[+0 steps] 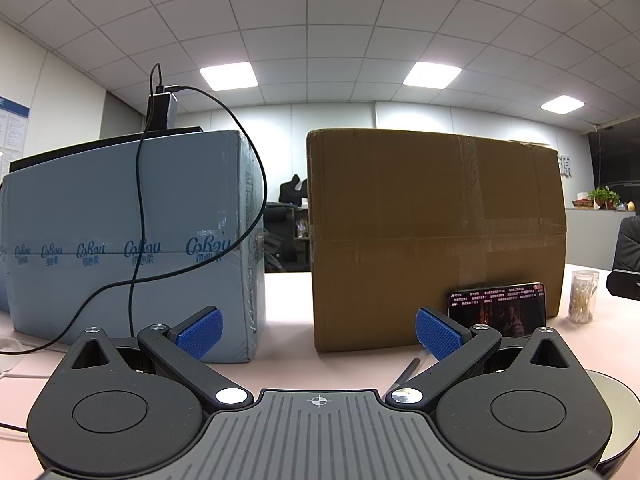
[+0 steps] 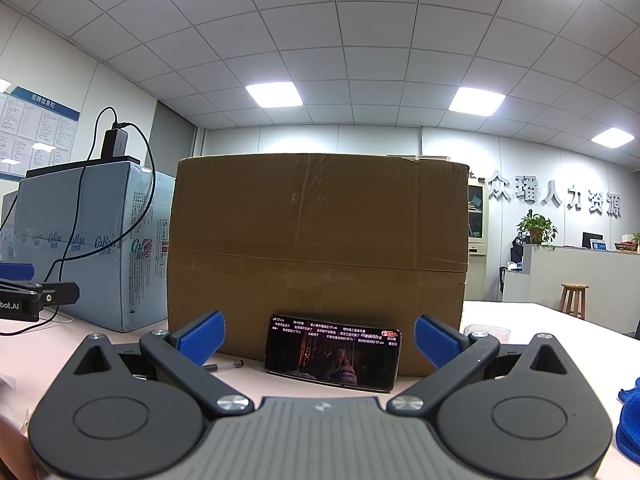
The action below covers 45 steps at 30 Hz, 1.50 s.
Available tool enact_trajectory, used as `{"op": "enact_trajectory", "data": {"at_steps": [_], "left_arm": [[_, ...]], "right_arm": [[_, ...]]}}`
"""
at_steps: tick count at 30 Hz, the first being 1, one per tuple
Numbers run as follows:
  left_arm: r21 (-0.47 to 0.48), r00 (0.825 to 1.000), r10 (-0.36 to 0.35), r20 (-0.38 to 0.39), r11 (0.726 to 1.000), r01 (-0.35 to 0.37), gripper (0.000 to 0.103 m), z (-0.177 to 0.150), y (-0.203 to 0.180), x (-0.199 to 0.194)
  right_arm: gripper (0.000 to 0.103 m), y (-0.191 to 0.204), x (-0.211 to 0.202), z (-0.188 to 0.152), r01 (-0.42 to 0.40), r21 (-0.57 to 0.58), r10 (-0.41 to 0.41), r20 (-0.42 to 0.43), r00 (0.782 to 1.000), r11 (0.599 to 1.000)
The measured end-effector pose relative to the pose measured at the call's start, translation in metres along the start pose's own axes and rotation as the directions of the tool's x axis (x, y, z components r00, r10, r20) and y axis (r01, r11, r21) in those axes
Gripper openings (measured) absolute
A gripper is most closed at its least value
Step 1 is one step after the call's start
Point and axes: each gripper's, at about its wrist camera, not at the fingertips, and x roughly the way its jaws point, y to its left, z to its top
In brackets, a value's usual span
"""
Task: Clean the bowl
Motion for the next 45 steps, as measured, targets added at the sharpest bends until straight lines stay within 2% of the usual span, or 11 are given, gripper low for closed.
{"op": "enact_trajectory", "data": {"at_steps": [15,28,45], "left_arm": [[0.003,1.0,0.004,0.004,1.0,-0.004,0.103,-0.0003,-0.0023,-0.0023],[-0.012,0.999,0.045,0.013,0.999,-0.045,0.103,-0.0006,-0.0044,-0.0073],[-0.01,0.999,0.04,0.017,0.999,-0.04,0.103,0.0003,-0.0034,-0.0064]], "right_arm": [[0.103,-0.0007,-0.0029,-0.0004,0.0,0.0,0.0,0.001,1.0,1.0],[0.103,-0.0001,-0.0032,0.0002,0.004,-0.002,-0.004,0.004,1.0,1.0],[0.103,0.0004,-0.0018,-0.0001,0.003,-0.004,-0.003,0.005,1.0,1.0]]}}
